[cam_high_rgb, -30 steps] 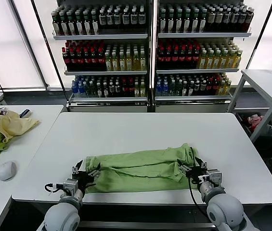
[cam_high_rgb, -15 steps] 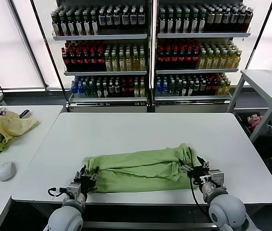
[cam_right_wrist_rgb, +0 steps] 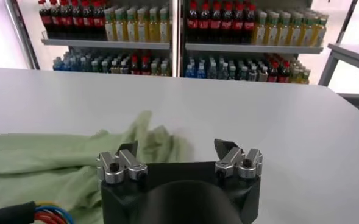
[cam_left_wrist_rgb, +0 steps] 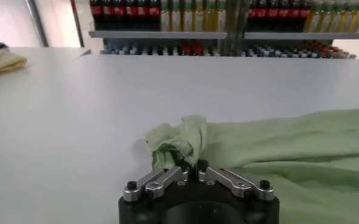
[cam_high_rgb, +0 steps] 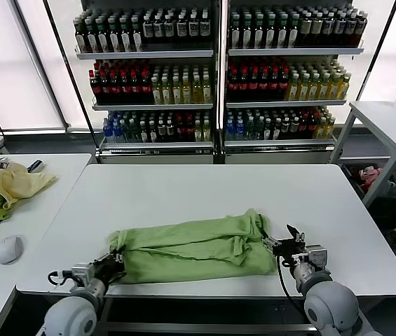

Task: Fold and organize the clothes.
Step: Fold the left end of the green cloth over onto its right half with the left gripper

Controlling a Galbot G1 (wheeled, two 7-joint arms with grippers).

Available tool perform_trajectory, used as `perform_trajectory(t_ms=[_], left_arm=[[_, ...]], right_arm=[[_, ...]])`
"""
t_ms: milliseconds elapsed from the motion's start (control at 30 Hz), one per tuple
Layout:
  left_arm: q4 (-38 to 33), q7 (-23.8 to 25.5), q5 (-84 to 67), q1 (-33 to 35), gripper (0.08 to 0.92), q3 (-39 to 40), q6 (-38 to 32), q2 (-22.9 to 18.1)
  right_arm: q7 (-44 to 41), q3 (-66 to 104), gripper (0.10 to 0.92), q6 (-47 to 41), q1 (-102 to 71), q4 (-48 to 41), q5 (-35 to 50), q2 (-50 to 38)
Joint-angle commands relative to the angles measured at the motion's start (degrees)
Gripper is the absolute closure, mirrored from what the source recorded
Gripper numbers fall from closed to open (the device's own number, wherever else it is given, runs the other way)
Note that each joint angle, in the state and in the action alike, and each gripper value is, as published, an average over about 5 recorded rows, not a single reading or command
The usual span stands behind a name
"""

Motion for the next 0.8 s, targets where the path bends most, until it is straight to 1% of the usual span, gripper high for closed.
perform_trajectory(t_ms=[33, 133, 200, 300, 367, 500, 633, 700, 800], left_arm=[[4.11, 2.85, -7.60, -0.96, 0.877, -16.72, 0.90, 11.34], [6.24, 3.38, -6.75, -2.66, 0.877, -19.64, 0.97, 14.73], [6.79, 3.47, -6.56, -3.77, 0.877, -20.89, 1.07, 16.18], [5.34, 3.26, -7.81, -4.82, 0.877, -22.03, 1.04, 17.05], [2.22, 3.03, -10.59, -4.54, 0.877, -22.29, 0.94, 16.32], [-7.74, 3.22, -16.15, -2.58, 0.877, -18.99, 0.63, 11.52], [-15.93, 3.26, -15.99, -0.75, 0.877, -10.26, 0.09, 5.12], [-18.19, 2.83, -14.85, -1.18, 0.877, -5.75, -0.01, 2.27], [-19.03, 1.95, -13.58, -2.93, 0.877, 0.69, 0.00, -1.55]], right_arm=[[-0.02, -0.06, 0.203, 0.14, 0.73, -0.42, 0.25, -0.08], [-0.13, -0.04, 0.203, 0.48, 1.11, -0.87, 0.65, -0.34], [-0.21, -0.04, 0.203, 0.74, 1.28, -1.13, 0.91, -0.58], [-0.17, -0.14, 0.203, 0.87, 1.33, -0.90, 1.08, -0.64], [-0.03, -0.25, 0.203, 0.75, 1.21, -0.39, 0.98, -0.46], [0.03, -0.35, 0.203, 0.67, 1.09, -0.20, 0.85, -0.42], [0.02, -0.42, 0.203, 0.74, 1.08, -0.25, 0.81, -0.55], [0.02, -0.49, 0.203, 0.77, 1.12, -0.29, 0.74, -0.66], [0.02, -0.58, 0.203, 0.78, 1.19, -0.19, 0.64, -0.82]])
